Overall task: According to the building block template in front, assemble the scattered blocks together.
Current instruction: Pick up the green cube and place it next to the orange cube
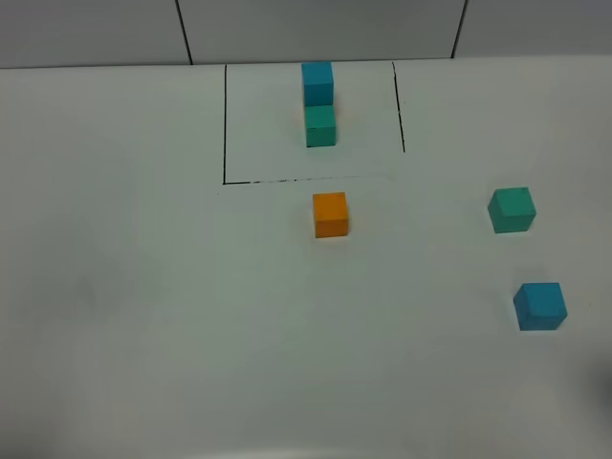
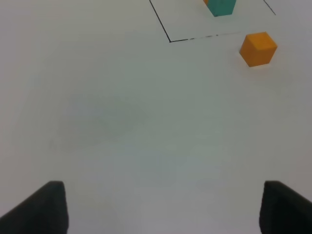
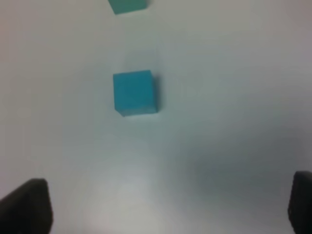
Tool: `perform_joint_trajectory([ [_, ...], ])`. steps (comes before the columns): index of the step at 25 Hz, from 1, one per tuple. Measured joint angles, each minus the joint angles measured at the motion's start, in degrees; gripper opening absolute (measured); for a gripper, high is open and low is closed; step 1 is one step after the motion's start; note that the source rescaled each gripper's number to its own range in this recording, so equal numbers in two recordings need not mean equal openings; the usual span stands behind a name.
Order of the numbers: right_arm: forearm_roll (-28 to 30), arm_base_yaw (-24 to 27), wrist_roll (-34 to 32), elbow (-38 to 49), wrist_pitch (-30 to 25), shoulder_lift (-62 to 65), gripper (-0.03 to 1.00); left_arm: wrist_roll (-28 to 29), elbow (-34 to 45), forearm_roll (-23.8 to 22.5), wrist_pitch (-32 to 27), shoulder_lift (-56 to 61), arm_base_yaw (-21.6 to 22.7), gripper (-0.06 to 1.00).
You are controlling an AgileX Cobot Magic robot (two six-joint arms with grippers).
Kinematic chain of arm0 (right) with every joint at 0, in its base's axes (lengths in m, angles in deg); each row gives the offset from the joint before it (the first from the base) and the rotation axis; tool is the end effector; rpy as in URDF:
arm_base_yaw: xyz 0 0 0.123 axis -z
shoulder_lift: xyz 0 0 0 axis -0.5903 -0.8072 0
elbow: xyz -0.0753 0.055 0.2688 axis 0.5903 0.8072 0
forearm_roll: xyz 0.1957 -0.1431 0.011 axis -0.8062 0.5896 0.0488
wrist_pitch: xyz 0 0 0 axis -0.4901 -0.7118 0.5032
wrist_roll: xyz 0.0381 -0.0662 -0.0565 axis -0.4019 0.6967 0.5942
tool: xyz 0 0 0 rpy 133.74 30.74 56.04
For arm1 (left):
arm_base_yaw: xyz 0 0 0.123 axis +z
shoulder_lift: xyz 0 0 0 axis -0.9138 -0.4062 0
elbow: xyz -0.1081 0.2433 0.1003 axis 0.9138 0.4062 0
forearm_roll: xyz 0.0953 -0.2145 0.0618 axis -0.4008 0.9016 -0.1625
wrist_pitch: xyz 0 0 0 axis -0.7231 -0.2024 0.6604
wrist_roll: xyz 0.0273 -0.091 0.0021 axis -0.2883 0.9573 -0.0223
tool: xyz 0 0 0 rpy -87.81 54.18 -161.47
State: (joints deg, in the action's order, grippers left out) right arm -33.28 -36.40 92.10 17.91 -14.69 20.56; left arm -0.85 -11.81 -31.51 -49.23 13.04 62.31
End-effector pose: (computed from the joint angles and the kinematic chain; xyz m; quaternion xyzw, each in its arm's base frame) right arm 0.1143 0.0045 0.2863 -0.0174 0.9534 0.0183 0.3008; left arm -0.0112 -0.0144 0.2750 0.0778 0.8401 -0.0792 0.5310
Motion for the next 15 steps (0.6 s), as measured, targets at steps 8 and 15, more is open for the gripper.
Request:
perform_joint_trajectory([
  [8, -0.46, 0.0, 1.77, -3.06, 2.72, -17.34, 0.98, 0.0, 0.0, 0.0, 0.0, 0.0, 0.02, 0.78],
  [15, -2.63, 0.0, 1.78, -3.17, 10.17, -24.93, 0.98, 0.0, 0.0, 0.0, 0.0, 0.0, 0.02, 0.78],
])
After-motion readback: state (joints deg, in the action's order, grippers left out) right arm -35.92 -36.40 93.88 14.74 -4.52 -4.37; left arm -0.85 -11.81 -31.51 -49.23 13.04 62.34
